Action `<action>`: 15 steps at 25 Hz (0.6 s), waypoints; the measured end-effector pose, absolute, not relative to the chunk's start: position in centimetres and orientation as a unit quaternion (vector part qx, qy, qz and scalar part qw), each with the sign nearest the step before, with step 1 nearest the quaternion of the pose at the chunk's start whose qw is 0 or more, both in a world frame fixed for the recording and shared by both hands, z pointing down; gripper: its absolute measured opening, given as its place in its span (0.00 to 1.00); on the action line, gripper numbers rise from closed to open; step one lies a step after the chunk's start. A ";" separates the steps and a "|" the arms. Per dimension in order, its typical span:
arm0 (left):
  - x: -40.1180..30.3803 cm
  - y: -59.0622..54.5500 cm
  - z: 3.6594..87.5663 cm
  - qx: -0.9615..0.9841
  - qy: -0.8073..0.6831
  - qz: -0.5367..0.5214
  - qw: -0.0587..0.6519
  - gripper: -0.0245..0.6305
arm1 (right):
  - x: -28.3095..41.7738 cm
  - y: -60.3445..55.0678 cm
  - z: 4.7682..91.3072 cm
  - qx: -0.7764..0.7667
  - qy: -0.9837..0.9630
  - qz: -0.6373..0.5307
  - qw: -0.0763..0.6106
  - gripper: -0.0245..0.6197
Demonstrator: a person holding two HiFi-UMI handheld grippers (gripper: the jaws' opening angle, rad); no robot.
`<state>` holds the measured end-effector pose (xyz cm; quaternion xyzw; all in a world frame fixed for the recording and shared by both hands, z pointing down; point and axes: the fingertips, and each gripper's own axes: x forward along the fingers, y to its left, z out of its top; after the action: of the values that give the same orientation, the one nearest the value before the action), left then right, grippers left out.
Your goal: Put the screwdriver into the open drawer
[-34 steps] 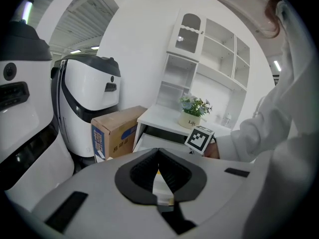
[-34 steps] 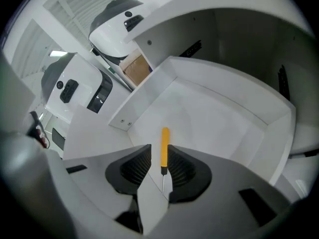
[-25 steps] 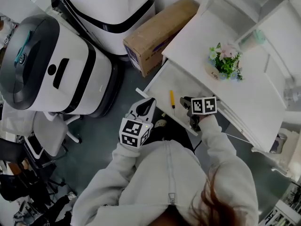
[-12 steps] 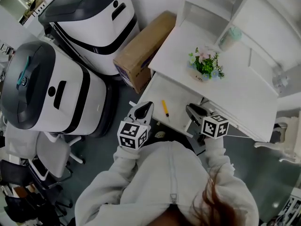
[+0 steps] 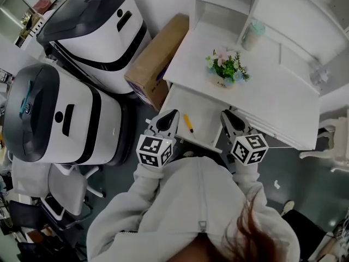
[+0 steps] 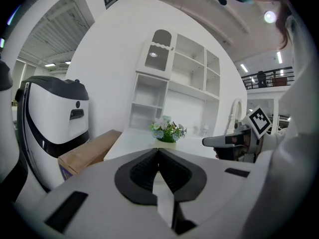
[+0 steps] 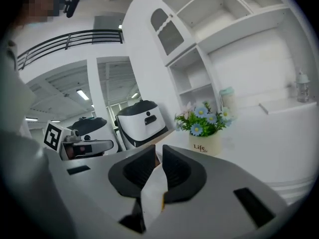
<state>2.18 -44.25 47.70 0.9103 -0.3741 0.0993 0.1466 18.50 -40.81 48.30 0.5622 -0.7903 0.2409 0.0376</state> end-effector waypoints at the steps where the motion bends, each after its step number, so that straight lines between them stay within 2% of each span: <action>1: 2.5 -44.2 47.5 0.913 -0.371 0.098 0.141 0.06 | 18.7 -40.6 48.1 0.570 -0.788 0.230 0.031 0.14; 6: 3.1 -43.6 47.5 0.917 -0.363 0.099 0.135 0.06 | 19.8 -39.9 48.2 0.597 -0.775 0.207 0.032 0.10; 15: 2.7 -43.3 47.8 0.915 -0.367 0.091 0.137 0.06 | 18.6 -39.9 47.9 0.590 -0.786 0.178 0.039 0.09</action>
<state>2.69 -43.32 47.81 0.9155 -0.3673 0.0906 0.1370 18.57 -39.85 47.94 0.5902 -0.7865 0.1776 0.0389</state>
